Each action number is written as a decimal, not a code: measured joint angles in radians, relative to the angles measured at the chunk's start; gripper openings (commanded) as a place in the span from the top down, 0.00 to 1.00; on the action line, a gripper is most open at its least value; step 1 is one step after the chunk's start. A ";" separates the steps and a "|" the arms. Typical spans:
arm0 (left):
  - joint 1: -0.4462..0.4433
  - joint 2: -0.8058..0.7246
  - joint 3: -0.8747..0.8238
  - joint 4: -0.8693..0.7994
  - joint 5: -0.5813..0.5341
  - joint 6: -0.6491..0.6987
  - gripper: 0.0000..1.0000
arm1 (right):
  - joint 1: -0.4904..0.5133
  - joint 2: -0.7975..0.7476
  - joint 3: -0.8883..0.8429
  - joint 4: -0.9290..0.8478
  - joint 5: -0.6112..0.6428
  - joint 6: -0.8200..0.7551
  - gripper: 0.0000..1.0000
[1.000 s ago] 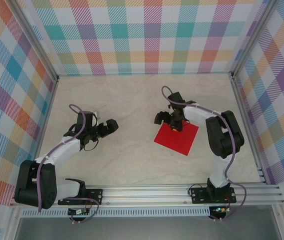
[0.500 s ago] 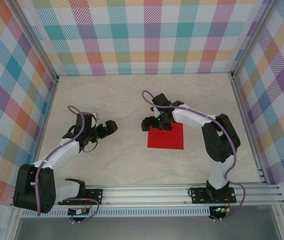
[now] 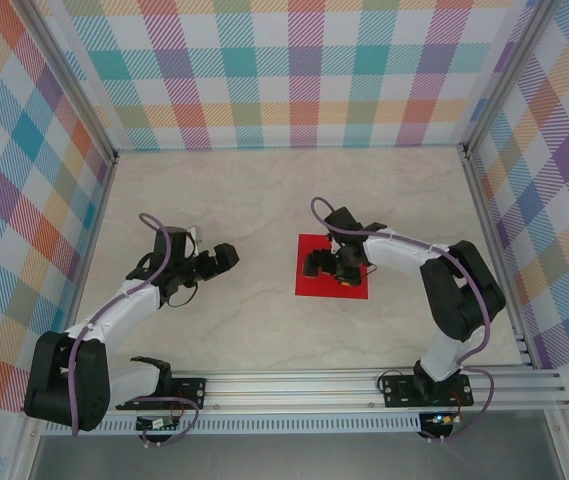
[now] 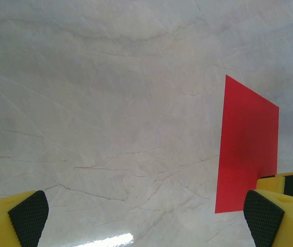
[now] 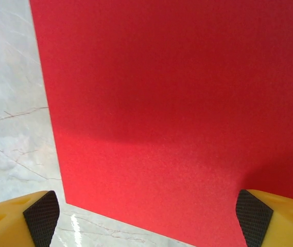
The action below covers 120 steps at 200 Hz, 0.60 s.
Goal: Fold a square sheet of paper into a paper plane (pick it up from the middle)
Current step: Rotate the square sheet of paper at the center of the table, then fold the square sheet of paper in half at the center of the table.
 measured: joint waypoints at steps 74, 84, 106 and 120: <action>-0.024 -0.001 -0.019 0.011 0.030 0.039 0.00 | 0.002 -0.005 -0.007 -0.035 0.018 -0.137 0.10; -0.034 -0.001 -0.024 0.019 0.028 0.042 0.00 | 0.002 -0.002 0.006 -0.062 0.035 -0.156 0.09; -0.067 -0.002 -0.024 0.044 0.018 0.045 0.00 | 0.002 -0.002 0.053 -0.111 0.069 -0.183 0.06; -0.086 -0.006 -0.026 0.063 0.001 0.045 0.00 | 0.002 -0.008 0.084 -0.126 0.095 -0.184 0.02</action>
